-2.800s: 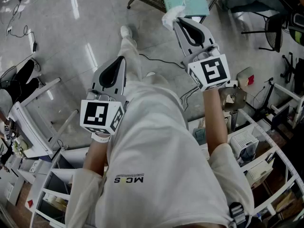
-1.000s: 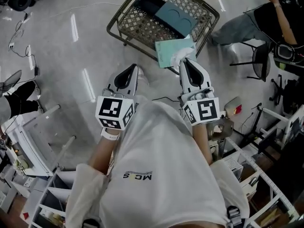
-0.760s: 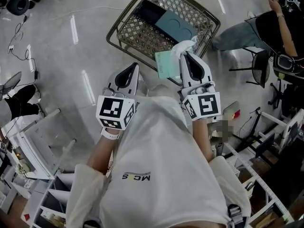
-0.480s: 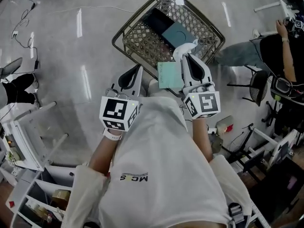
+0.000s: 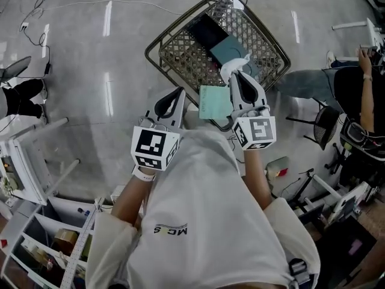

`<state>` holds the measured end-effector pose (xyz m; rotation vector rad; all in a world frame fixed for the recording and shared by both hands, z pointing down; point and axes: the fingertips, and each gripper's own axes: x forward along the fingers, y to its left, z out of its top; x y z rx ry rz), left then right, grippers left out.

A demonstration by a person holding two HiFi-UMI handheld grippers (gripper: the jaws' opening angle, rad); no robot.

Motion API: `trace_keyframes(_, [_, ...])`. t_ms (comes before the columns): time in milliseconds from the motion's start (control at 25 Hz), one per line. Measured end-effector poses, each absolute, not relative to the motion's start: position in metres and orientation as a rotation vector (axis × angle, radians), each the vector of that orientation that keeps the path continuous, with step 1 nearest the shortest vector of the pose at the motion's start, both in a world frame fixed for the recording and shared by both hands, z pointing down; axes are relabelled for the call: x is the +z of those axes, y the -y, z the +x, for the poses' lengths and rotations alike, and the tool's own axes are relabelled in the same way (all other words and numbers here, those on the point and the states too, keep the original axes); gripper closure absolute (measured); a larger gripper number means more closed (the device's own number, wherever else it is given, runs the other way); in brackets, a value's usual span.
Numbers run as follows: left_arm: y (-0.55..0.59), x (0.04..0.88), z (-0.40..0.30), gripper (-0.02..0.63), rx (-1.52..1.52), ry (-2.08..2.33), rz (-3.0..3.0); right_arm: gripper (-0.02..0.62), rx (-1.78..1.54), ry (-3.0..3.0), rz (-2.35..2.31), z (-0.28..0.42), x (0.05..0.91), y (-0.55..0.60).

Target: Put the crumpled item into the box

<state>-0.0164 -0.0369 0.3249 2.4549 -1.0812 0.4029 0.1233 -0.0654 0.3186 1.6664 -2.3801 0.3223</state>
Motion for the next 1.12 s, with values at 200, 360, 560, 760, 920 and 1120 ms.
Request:
trace_keyframes(200, [0.050,0.340,-0.008,0.583,0.448,1.076,2.434,0.569,0.342,2.380,1.643,0.129,0.336,0.090])
trace_keyframes(360, [0.062,0.352,-0.001,0.582,0.464,1.078,2.414,0.569,0.343,2.372,1.617,0.133,0.355,0.109])
trace_keyframes(560, [0.083,0.366,0.008,0.583,0.479,1.087,2.389,0.569,0.337,2.374,1.596,0.142,0.375,0.139])
trace_keyframes(760, [0.099,0.386,0.009,0.582,0.494,1.112,2.357,0.569,0.326,2.348,1.540,0.146,0.406,0.165])
trace_keyframes(920, [0.107,0.407,0.007,0.583,0.508,1.123,2.331,0.569,0.312,2.326,1.500,0.146,0.433,0.186])
trace_keyframes(1120, [0.112,0.430,0.008,0.583,0.542,1.116,2.319,0.569,0.344,2.320,1.451,0.145,0.470,0.209])
